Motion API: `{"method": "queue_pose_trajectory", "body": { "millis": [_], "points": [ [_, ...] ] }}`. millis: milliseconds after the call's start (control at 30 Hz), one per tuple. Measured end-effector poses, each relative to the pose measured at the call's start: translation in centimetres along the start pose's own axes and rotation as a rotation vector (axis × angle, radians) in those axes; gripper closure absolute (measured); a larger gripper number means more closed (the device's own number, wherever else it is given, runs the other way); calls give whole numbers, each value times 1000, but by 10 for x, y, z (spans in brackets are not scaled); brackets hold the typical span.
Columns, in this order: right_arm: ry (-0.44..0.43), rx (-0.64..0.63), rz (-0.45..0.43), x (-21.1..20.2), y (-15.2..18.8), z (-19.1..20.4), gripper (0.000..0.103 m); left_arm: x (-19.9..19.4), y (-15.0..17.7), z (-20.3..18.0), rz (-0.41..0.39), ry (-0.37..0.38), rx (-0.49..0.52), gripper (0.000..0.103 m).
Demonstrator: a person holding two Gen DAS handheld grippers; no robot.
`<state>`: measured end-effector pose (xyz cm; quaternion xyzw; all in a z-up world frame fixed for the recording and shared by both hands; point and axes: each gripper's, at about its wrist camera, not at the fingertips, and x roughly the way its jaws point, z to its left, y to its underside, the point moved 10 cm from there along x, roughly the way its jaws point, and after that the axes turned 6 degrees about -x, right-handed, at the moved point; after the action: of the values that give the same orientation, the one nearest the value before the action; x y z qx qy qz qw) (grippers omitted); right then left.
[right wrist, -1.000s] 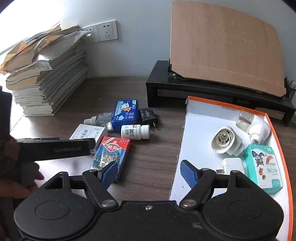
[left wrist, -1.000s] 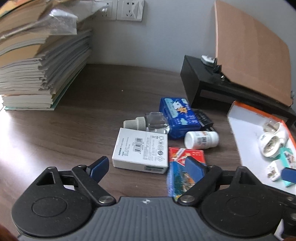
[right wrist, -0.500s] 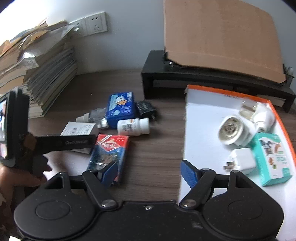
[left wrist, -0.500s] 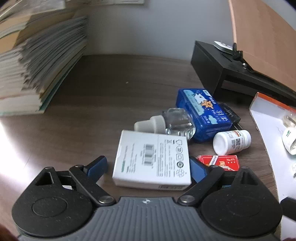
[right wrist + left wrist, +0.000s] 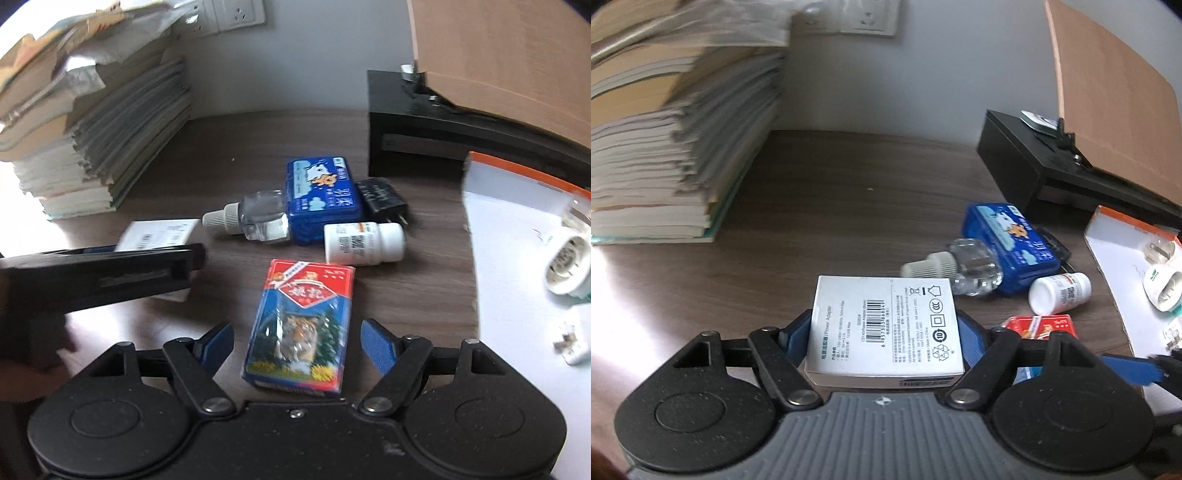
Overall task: Organize rigid objects
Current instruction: 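Grasp the white adapter box with the left gripper while the right gripper grasps the tiger card box, then carry the white adapter box and tiger card box over the white box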
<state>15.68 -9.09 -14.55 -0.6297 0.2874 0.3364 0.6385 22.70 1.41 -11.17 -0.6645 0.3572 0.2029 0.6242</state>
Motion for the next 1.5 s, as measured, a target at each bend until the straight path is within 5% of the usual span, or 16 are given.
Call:
{"method": "queue_pose_trajectory", "body": {
  "millis": [100,233,500,833,1167,1500],
  "points": [
    [27,-24,28,15,0,1,14,-5,0,4,-5,-9,-5,24],
    [62,-53,14,20,-4,0,31,-11,1,4,-16,-14,-10,24],
    [71,-50,-42,-4,-6,-13,32,-28,2,-19,-31,15,-19,24],
    [136,-10,-128,-81,-2,-85,32,-57,9,-100,-48,109,0,24],
    [239,79,-124,-140,38,-180,32,-75,34,-199,-32,213,65,24],
    [286,122,-133,-175,69,-230,32,-83,57,-256,-29,260,108,24]
  ]
}}
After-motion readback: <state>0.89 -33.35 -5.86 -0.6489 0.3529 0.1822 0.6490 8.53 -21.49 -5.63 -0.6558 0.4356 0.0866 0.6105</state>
